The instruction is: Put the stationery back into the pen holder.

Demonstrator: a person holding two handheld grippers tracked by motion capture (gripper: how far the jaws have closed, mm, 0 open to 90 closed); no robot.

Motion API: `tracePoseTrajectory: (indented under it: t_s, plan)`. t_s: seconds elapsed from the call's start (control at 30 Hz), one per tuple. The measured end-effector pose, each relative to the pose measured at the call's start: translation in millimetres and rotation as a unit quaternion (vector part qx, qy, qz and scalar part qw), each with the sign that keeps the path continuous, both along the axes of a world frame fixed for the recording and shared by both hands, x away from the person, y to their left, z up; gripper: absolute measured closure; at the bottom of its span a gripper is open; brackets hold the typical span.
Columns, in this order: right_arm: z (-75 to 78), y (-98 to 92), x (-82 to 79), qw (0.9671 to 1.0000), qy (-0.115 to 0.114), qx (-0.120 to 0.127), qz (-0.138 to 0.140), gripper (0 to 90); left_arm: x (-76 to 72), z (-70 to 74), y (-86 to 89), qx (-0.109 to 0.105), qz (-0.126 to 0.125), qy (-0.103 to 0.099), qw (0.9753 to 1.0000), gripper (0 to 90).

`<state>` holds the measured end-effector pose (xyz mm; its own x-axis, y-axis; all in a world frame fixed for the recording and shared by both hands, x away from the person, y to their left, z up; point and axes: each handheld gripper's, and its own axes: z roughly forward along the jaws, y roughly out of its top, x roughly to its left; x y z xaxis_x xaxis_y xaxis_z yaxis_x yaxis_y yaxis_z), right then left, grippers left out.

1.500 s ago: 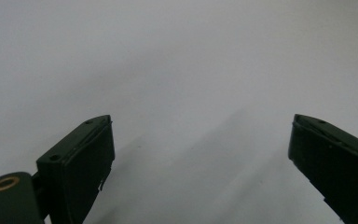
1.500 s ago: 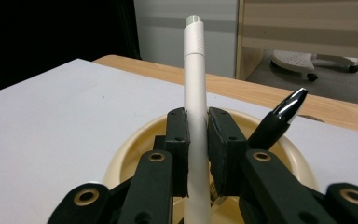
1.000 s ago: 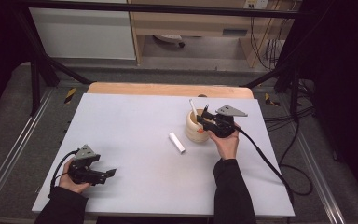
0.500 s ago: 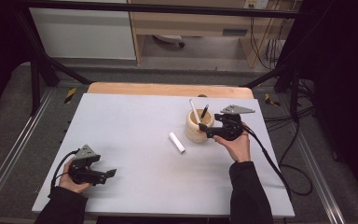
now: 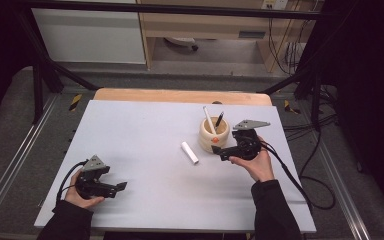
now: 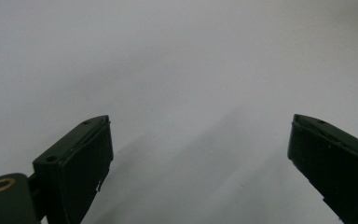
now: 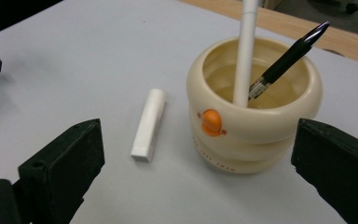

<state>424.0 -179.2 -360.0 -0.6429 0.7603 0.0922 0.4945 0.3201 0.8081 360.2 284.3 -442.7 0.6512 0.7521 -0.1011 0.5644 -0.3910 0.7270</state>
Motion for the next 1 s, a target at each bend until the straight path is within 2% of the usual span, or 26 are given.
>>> tracePoseTrajectory:
  t_s: [0.2,0.5,0.77,1.0]
  plan:
    - [-5.3,8.2,-8.6,0.9995,0.013,-0.025,0.01,2.9,-0.3,-0.7,2.5,0.004,0.002,-0.002,1.0,7.5]
    - [-10.5,22.8,-16.8,0.9984,0.031,-0.041,0.025,3.0,-0.7,-1.2,1.7,0.006,0.003,-0.003,1.0,7.9]
    - [-14.7,40.7,-16.6,0.9963,0.046,-0.061,0.04,3.9,-0.7,-1.4,1.5,0.004,0.001,-0.002,1.0,8.0]
    - [-19.6,58.5,-13.6,0.9948,0.06,-0.068,0.047,6.1,-0.6,-1.5,1.6,0.004,0.002,-0.002,1.0,8.0]
